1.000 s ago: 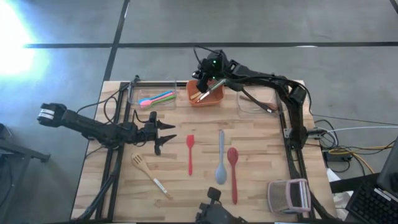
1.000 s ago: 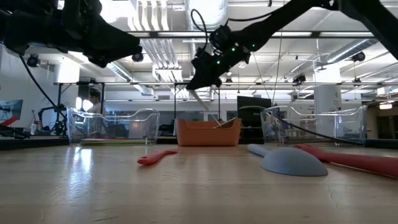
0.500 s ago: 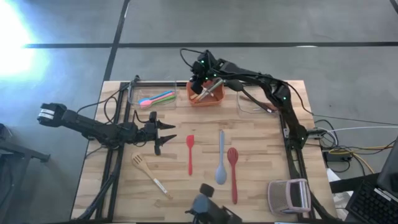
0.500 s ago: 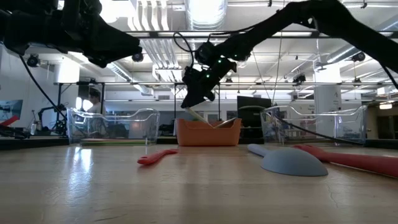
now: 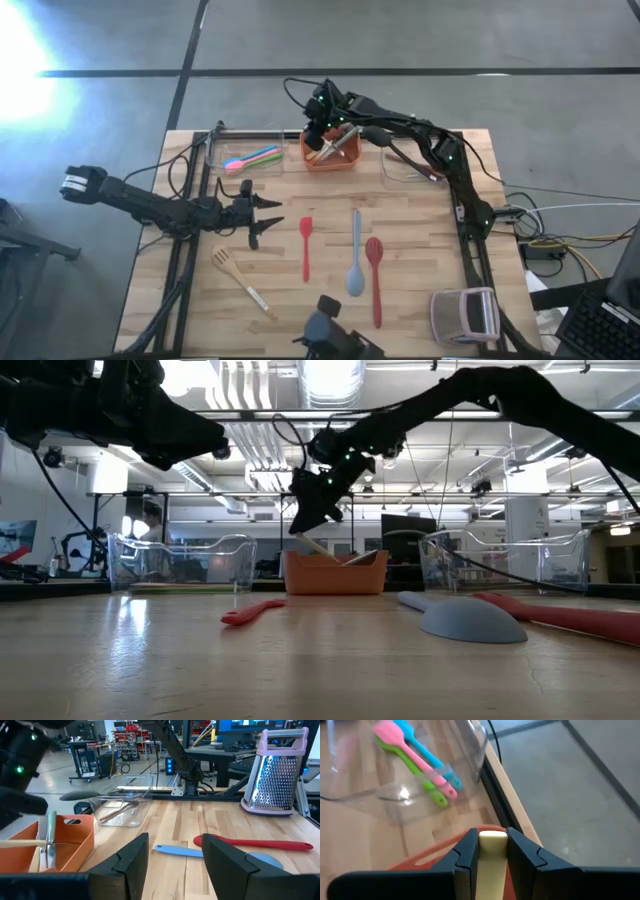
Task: Pick & Place Kitchen Items
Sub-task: Put the yellow knife into the orange bin
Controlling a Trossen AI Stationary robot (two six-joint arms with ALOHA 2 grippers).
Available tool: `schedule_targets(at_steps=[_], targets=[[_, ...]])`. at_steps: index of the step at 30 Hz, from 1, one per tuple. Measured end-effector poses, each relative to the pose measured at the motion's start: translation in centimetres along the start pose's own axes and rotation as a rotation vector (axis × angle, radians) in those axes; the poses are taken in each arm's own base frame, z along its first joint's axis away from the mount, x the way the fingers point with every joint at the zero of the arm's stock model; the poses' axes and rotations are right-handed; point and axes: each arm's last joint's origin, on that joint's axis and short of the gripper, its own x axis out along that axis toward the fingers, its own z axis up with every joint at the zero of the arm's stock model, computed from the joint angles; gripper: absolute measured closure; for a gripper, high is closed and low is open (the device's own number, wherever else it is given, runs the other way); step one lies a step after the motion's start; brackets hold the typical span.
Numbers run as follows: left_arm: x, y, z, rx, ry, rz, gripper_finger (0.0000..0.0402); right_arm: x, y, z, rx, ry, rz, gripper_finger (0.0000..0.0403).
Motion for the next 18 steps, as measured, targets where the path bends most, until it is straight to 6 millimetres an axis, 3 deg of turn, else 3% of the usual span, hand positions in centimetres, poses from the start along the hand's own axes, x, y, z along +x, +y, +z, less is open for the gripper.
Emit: schedule_targets(at_steps=[18], targets=[[0.0,0.0,-0.1,-0.017,0.008,0.000,0.0216,-7.1,1.8,5.5,0.081,-0.341,0.006,0.0339]])
